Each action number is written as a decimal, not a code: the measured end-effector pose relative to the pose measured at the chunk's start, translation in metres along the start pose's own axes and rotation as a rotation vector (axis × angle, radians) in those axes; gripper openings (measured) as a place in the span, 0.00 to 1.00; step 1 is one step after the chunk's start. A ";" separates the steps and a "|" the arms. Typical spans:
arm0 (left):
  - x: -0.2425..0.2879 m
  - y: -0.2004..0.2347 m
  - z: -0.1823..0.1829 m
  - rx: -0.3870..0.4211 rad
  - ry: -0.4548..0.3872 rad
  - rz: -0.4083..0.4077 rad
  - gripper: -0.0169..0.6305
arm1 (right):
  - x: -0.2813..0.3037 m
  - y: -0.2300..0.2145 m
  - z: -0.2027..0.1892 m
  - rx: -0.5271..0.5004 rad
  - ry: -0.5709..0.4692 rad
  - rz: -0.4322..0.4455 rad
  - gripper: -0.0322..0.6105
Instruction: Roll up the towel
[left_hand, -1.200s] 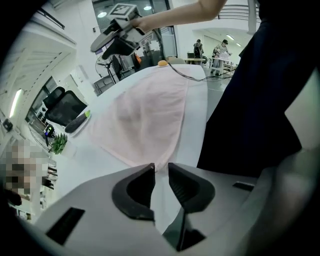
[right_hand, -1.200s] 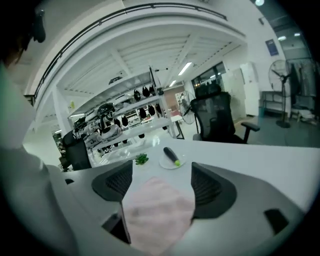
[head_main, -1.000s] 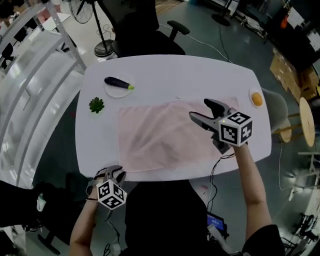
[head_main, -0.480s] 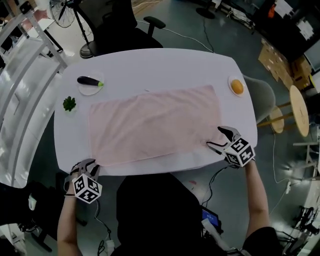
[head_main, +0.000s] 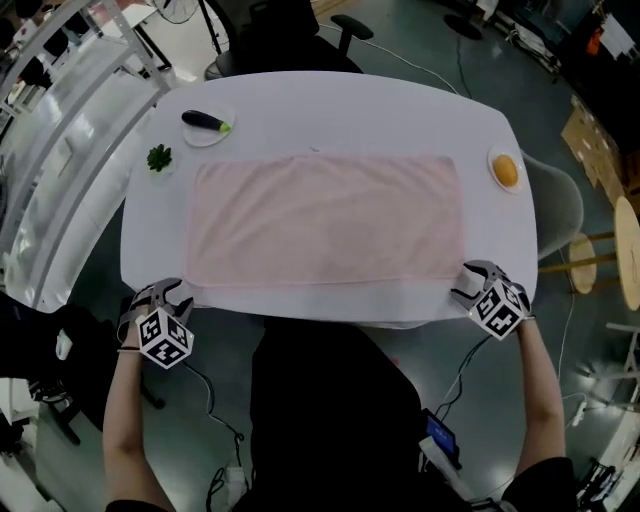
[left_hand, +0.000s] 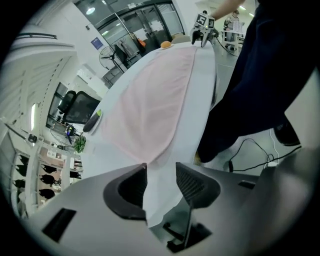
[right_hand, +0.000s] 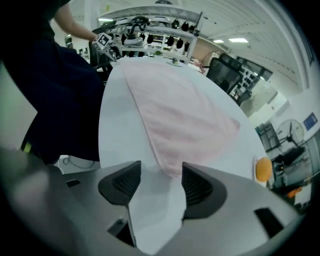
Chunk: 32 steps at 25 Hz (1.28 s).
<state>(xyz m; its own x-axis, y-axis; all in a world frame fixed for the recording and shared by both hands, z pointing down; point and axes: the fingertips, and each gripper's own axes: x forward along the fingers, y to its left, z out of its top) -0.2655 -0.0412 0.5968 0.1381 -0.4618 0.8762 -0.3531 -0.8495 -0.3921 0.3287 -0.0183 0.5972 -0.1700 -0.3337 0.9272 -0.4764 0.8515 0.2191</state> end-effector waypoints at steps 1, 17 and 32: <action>0.002 0.000 0.000 0.017 0.009 -0.004 0.33 | 0.002 -0.002 -0.001 -0.027 0.007 -0.005 0.45; 0.030 0.009 0.011 0.262 0.030 0.002 0.10 | 0.027 -0.003 -0.001 -0.258 0.122 0.039 0.18; 0.012 0.031 0.017 0.093 -0.037 -0.112 0.06 | 0.001 -0.022 0.008 -0.183 0.091 0.217 0.12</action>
<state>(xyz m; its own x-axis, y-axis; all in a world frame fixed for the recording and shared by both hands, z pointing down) -0.2590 -0.0773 0.5903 0.2067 -0.3708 0.9054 -0.2461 -0.9154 -0.3186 0.3322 -0.0403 0.5910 -0.1685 -0.1056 0.9800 -0.2729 0.9604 0.0566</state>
